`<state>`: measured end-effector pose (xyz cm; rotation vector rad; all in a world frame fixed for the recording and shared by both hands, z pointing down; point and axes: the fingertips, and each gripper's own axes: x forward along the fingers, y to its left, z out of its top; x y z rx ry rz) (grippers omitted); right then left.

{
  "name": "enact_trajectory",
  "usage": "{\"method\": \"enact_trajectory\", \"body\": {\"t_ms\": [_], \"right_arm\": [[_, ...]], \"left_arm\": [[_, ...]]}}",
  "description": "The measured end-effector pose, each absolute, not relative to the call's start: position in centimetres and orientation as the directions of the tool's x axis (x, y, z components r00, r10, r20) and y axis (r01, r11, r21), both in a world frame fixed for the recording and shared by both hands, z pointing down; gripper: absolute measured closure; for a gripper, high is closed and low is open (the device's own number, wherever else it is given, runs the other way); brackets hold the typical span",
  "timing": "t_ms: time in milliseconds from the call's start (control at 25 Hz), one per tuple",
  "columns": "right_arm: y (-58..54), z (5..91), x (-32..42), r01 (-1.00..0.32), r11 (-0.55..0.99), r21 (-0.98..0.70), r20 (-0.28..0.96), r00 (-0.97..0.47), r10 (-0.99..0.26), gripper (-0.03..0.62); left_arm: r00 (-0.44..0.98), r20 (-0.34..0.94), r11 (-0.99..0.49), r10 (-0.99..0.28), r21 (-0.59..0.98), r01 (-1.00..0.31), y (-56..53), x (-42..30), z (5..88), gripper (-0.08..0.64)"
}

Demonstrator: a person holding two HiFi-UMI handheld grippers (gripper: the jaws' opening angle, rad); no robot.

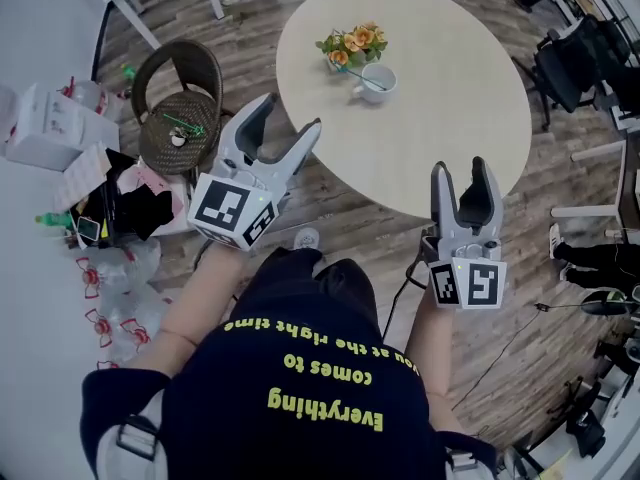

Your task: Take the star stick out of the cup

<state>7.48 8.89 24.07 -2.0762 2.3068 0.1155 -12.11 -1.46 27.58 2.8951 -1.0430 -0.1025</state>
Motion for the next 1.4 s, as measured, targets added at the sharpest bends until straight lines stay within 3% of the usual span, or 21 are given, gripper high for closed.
{"method": "enact_trajectory", "body": {"t_ms": [400, 1000, 1400], "right_arm": [[5.1, 26.0, 10.2, -0.997, 0.077, -0.011, -0.038, -0.076, -0.996, 0.336], [-6.7, 25.1, 17.4, -0.970, 0.241, -0.026, -0.080, -0.238, -0.968, 0.336], [-11.0, 26.6, 22.9, -0.959, 0.274, -0.070, -0.062, -0.270, -0.961, 0.341]], "left_arm": [[0.783, 0.012, -0.777, -0.622, 0.109, -0.619, -6.0, -9.6, 30.2, 0.262], [0.688, 0.015, -0.685, -0.725, 0.089, -0.723, -14.4, -3.3, 29.9, 0.262], [0.654, 0.038, -0.649, -0.755, 0.096, -0.755, -17.3, 0.0, 31.7, 0.262]]}}
